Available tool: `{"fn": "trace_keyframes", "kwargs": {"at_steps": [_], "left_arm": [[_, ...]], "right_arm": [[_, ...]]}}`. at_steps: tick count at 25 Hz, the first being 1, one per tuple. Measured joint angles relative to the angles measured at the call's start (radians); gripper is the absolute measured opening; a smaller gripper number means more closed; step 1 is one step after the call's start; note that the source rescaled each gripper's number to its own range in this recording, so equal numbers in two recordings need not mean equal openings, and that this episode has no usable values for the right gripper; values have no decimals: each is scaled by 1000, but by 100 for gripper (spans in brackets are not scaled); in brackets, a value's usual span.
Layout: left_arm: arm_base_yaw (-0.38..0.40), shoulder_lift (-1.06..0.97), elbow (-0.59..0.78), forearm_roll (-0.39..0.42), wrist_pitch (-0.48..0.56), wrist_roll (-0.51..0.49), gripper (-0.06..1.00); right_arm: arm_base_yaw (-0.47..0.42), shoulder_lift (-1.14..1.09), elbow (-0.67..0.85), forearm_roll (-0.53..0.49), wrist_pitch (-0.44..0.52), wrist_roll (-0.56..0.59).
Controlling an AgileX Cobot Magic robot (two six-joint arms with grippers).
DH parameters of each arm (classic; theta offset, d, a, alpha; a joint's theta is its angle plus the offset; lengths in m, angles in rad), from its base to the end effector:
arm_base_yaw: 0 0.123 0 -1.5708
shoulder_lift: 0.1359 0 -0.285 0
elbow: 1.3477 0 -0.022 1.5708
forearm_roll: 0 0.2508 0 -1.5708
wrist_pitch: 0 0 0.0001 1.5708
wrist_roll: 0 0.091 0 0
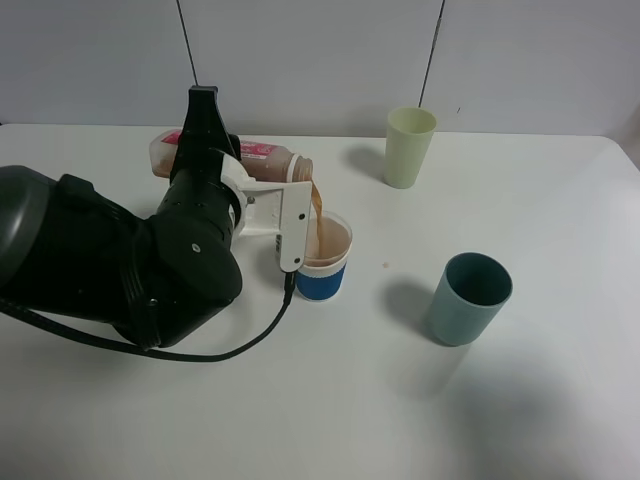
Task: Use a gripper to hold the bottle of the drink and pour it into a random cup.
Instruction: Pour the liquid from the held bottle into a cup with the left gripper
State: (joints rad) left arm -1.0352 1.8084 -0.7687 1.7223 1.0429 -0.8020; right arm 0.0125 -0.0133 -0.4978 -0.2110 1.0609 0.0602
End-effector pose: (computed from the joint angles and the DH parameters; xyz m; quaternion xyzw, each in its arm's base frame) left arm 0.2218 -0.2213 0.1663 0.5822 0.5731 0.4491 0.3618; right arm -0.0074 -0.0167 0.2780 0.0248 0.8453 -0.0861 0.5267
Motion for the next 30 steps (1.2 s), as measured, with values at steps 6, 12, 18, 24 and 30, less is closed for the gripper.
{"fn": "trace_keyframes", "kwargs": {"at_steps": [6,12,18,24,30], "left_arm": [[0,0,0,3,24,12,0],[0,0,0,3,29,14,0],[0,0,0,3,33,14,0],[0,0,0,3,39,14,0],[0,0,0,3,39,14,0]], "right_arm": [[0,0,0,0,0,0],[0,0,0,0,0,0],[0,0,0,0,0,0],[0,0,0,0,0,0],[0,0,0,0,0,0]]}}
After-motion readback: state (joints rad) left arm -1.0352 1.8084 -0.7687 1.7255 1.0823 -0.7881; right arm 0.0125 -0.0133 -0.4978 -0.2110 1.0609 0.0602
